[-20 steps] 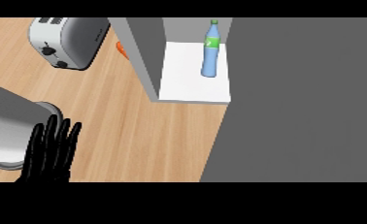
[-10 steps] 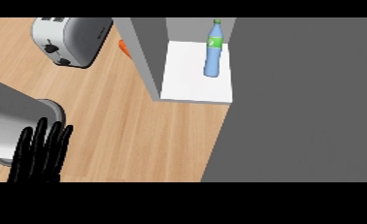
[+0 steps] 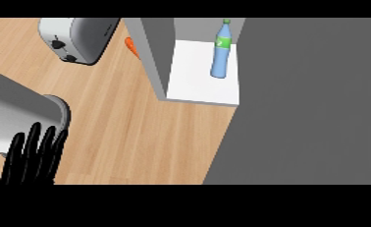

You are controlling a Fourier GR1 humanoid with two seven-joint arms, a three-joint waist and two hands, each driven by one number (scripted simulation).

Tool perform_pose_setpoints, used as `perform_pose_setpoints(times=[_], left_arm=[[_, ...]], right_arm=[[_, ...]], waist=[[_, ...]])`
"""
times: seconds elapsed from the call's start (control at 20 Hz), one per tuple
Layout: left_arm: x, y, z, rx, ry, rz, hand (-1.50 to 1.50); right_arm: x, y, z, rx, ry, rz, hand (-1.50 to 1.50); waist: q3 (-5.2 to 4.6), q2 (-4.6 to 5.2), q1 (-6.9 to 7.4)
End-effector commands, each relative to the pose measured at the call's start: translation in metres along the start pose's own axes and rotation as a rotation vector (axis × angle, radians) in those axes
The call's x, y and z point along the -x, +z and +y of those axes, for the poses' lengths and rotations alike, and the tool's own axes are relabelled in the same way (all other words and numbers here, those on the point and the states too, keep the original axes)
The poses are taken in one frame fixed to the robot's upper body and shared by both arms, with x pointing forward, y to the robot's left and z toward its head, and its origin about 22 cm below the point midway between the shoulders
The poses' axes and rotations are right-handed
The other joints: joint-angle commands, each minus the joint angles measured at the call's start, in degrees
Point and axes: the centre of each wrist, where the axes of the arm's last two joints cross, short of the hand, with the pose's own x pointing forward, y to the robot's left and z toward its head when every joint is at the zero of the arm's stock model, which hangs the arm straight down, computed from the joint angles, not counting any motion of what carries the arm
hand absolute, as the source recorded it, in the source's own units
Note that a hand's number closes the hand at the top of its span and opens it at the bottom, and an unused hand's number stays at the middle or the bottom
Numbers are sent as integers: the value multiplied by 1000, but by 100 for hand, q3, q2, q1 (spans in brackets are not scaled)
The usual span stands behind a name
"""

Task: Pick up the bottled water, place it into the cabinet and close the cabinet

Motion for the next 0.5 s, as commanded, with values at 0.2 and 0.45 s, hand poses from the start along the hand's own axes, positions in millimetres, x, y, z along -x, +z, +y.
perform_pose_setpoints(times=[0.2,0.45], left_arm=[[-3,-2,2,27,17,-1,-150],[-4,-5,4,52,27,-24,-150]], right_arm=[[9,-37,7,116,-191,-60,150],[25,-45,17,-35,-349,-21,150]], waist=[[11,104,98],[1,222,340]])
